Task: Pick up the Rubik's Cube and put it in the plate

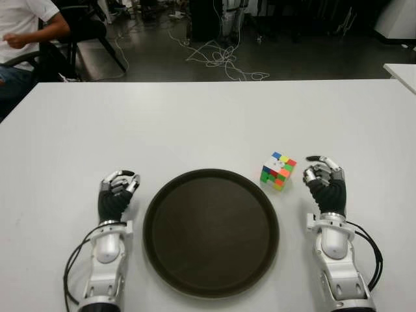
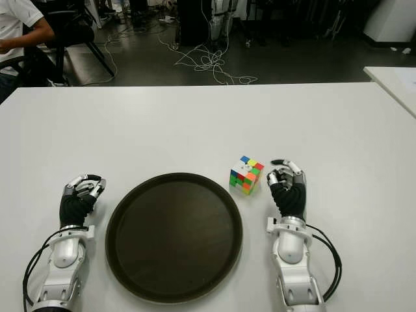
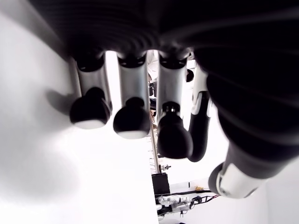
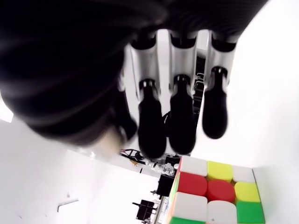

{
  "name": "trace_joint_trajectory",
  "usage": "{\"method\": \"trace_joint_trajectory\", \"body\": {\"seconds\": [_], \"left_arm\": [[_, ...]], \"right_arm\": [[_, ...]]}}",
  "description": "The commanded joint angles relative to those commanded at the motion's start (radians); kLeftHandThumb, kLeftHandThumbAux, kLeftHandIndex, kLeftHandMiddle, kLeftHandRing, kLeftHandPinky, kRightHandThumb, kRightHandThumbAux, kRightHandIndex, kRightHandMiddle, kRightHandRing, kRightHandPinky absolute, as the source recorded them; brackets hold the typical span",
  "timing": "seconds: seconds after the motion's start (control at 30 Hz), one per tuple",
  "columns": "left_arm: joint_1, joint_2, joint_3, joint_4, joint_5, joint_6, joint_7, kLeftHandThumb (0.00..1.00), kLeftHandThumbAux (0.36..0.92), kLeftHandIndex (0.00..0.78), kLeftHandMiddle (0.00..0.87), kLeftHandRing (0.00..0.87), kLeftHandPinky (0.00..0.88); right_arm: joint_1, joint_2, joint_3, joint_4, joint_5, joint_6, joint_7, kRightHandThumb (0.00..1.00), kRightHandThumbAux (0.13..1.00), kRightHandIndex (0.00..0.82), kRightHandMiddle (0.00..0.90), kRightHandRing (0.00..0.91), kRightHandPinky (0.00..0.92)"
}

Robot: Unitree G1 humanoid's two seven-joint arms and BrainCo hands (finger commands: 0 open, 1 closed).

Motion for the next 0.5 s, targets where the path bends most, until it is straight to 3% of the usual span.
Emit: {"method": "trace_joint_trajectory", "body": {"seconds": [0.07,0.17,0.5], "left_arm": [[0.0,0.0,0.0,0.001,0.002,-0.001,0.002,0.714,0.701,0.444,0.819,0.84,0.828],[-0.002,0.0,0.0,0.005,0.003,-0.009,0.002,0.714,0.701,0.444,0.818,0.84,0.829],[-0.001,-0.008,0.005,0.011,-0.018,-0.033,-0.009,0.715,0.7,0.445,0.828,0.849,0.842]], "right_arm": [[0.0,-0.003,0.001,0.0,0.001,-0.001,0.005,0.03,0.813,0.125,0.19,0.188,0.149],[-0.001,-0.01,0.002,0.002,-0.006,0.0,0.013,0.009,0.84,0.08,0.124,0.116,0.083],[0.003,-0.048,0.022,0.014,-0.098,-0.024,0.002,0.0,0.896,0.017,0.008,0.007,0.003]]}}
